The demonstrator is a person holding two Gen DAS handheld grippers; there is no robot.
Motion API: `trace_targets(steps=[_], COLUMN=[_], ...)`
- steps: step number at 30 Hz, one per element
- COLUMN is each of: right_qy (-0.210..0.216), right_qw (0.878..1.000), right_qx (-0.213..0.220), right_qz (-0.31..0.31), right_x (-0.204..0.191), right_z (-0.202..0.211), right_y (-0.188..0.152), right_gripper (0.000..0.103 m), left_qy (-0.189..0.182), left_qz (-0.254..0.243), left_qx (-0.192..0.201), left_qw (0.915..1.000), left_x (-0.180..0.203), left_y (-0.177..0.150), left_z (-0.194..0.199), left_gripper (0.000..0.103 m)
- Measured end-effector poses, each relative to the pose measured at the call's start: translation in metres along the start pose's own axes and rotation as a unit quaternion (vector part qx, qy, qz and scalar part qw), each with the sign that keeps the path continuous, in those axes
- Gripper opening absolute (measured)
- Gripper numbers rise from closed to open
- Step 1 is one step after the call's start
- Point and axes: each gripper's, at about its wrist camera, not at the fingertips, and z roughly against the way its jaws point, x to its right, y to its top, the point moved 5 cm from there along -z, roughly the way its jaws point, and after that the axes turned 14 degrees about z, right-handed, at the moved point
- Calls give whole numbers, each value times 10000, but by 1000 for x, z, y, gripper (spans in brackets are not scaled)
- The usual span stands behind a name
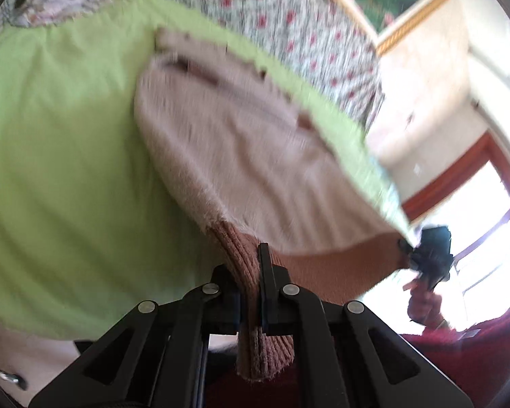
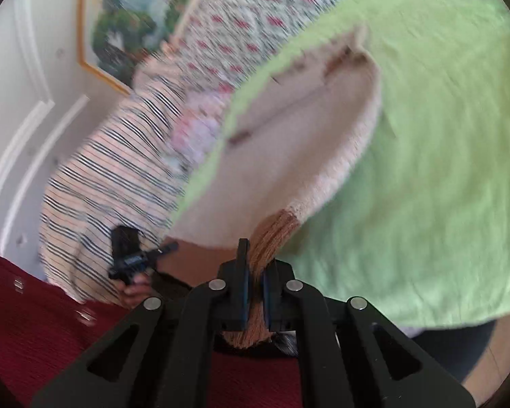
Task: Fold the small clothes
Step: 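Lift the hem with both tools and fold it toward the collar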
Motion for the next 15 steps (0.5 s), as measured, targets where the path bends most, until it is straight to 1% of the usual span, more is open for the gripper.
trace_targets(steps=[3, 5, 9, 10, 12, 15], right_qy=[56, 22, -179, -200, -390, -763], right_qw=[9993, 9982, 9952, 9949, 9935, 9915], right_qx=[336, 476, 767, 808, 893, 900], right_qz=[160, 373, 589, 578, 591, 549], right_x=[-6, -10, 0, 6, 22, 48], right_z=[0, -3, -19, -20, -32, -58], right_y=[34, 59, 117, 128, 156, 199], right_gripper=[7, 7, 7, 7, 7, 7], left_qy=[-248, -280, -404, -382, -172, 73], left_qz=[6, -100, -292, -362, -412, -335], left_qx=[407, 632, 1030, 1125, 1267, 1270], left_qw=[9989, 9976, 9934, 9923, 9909, 9913], left_x=[17, 32, 54, 60, 69, 69], left_y=[32, 56, 119, 137, 177, 225], left_z=[15, 17, 11, 5, -14, -47], left_gripper=[5, 5, 5, 5, 5, 6])
